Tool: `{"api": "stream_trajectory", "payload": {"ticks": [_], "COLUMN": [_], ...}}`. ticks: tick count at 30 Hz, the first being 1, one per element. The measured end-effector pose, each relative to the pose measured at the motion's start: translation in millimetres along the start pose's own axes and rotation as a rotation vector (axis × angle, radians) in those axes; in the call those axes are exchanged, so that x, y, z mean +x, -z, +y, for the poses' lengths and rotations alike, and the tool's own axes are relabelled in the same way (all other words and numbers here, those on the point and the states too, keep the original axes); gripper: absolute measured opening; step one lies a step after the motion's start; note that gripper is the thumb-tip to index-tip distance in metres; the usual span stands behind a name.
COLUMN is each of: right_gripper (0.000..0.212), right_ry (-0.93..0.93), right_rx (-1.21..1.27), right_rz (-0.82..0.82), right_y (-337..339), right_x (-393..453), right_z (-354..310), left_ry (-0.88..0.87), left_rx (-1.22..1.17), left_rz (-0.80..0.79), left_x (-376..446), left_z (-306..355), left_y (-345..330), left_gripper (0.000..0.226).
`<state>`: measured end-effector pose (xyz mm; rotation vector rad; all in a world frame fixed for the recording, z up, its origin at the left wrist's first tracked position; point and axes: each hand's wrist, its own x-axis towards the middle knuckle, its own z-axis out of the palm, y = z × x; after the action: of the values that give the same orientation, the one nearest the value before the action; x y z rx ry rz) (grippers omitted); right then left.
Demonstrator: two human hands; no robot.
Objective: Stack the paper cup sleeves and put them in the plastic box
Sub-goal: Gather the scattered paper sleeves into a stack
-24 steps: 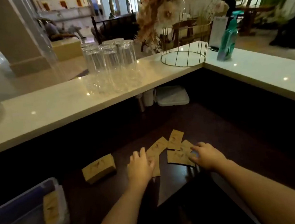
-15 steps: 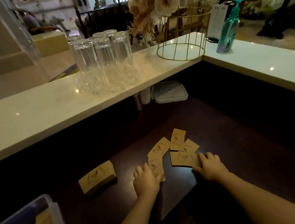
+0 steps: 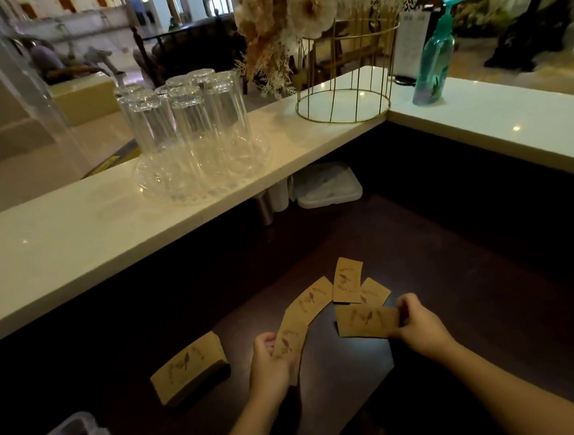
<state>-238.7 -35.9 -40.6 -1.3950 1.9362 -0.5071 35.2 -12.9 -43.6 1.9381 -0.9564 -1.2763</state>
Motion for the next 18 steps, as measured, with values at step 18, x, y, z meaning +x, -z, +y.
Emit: {"api": "stream_trajectory", "payload": {"ticks": [18], "right_gripper": [0.024], "right_ry": [0.107], "right_rx": [0.605], "right_rz": [-0.288], "right_y": [-34.0], "right_x": [-56.0], "right_z": [-81.5], "left_ry": [0.348], "left_rx": [-0.58], "left_rz": [-0.717], "left_x": [-42.7], "left_z": [8.8], "left_y": [36.5], "left_gripper": [0.035]}}
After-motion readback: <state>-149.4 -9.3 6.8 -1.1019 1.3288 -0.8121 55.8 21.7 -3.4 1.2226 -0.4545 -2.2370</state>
